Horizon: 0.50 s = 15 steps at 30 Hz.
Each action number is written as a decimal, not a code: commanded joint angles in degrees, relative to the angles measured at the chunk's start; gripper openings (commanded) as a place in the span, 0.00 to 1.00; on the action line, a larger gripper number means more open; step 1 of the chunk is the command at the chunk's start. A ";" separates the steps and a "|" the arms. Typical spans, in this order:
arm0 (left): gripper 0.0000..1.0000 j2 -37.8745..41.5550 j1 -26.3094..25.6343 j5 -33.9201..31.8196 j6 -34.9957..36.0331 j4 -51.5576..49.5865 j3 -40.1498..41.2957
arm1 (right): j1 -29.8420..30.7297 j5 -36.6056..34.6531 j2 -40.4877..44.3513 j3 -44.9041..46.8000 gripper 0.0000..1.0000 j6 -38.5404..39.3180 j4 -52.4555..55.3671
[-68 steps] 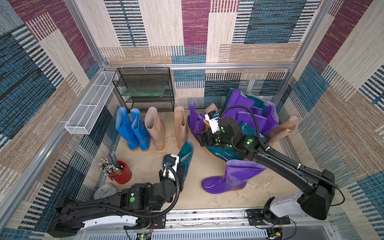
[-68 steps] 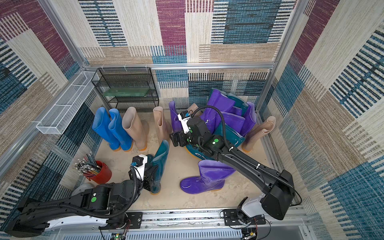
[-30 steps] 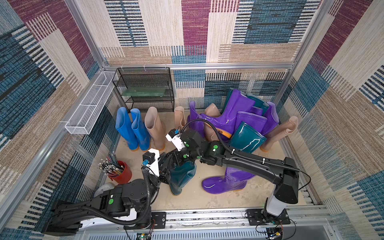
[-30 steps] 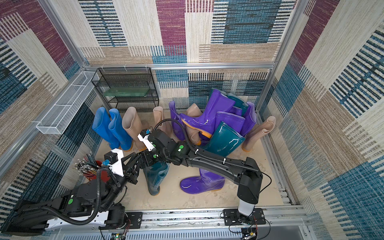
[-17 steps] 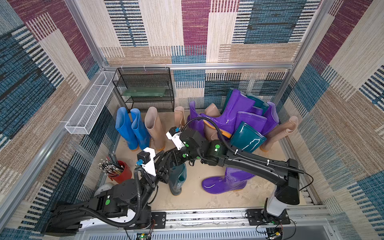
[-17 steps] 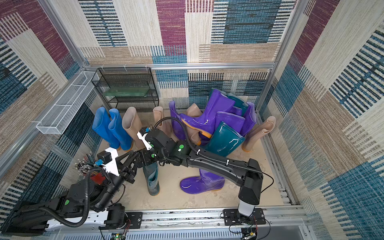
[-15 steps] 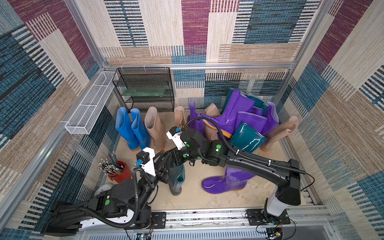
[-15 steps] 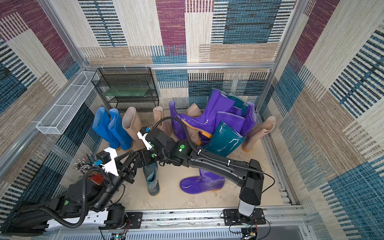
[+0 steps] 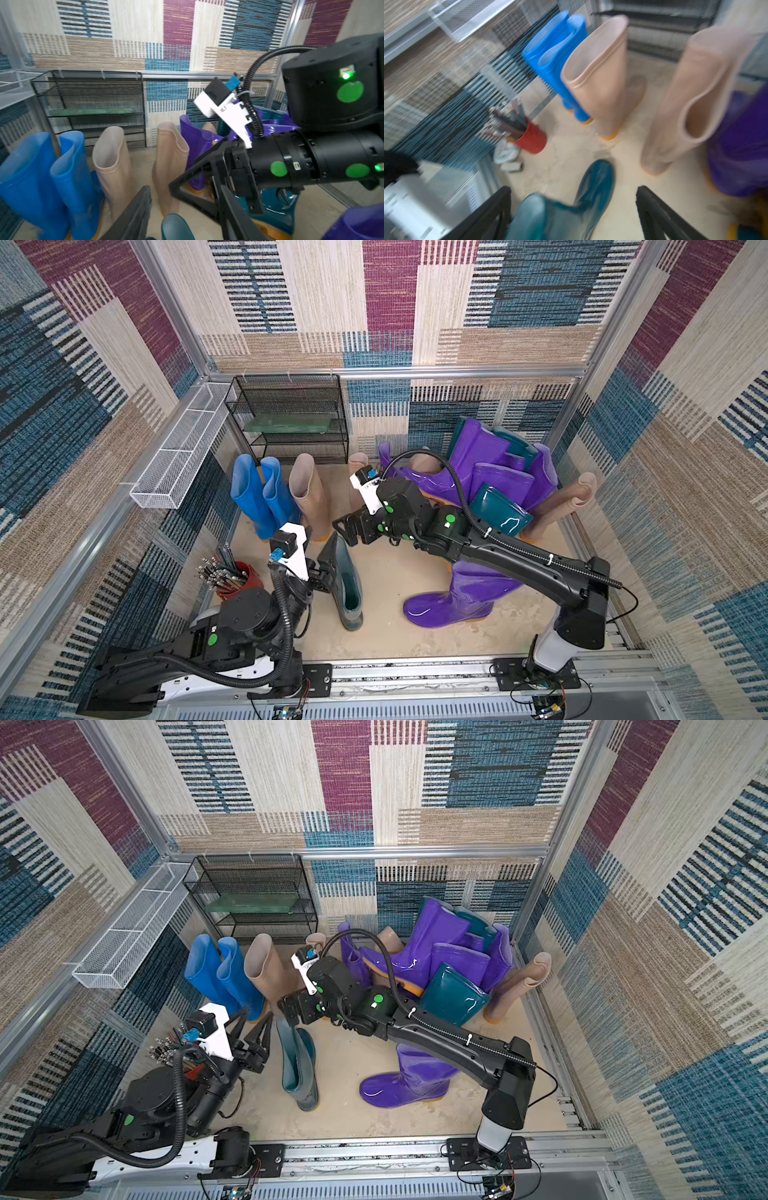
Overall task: Match and arrange rain boots in pairs
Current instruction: Adjust the rain boot at the center of the board, then pair a pair of rain boots at the center of the board.
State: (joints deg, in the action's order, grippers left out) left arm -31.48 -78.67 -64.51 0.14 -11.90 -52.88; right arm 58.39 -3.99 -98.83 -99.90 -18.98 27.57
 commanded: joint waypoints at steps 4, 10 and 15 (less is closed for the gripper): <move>0.52 -8.12 10.33 6.77 -3.25 -16.84 -11.54 | -3.97 -8.20 -7.76 -10.43 0.98 4.00 -0.64; 0.51 -17.04 31.82 29.15 -5.55 -23.08 -21.19 | -6.31 -9.63 -16.95 -22.54 0.96 4.64 5.21; 0.51 -27.91 54.76 54.94 -9.88 -26.85 -29.38 | -8.38 -8.37 -22.05 -27.91 0.95 6.68 5.89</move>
State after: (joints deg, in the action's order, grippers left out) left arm -55.68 -31.68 -28.80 -5.89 -34.74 -79.57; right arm 50.83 -11.99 -118.89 -125.10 -13.91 31.81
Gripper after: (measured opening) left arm 0.514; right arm 0.955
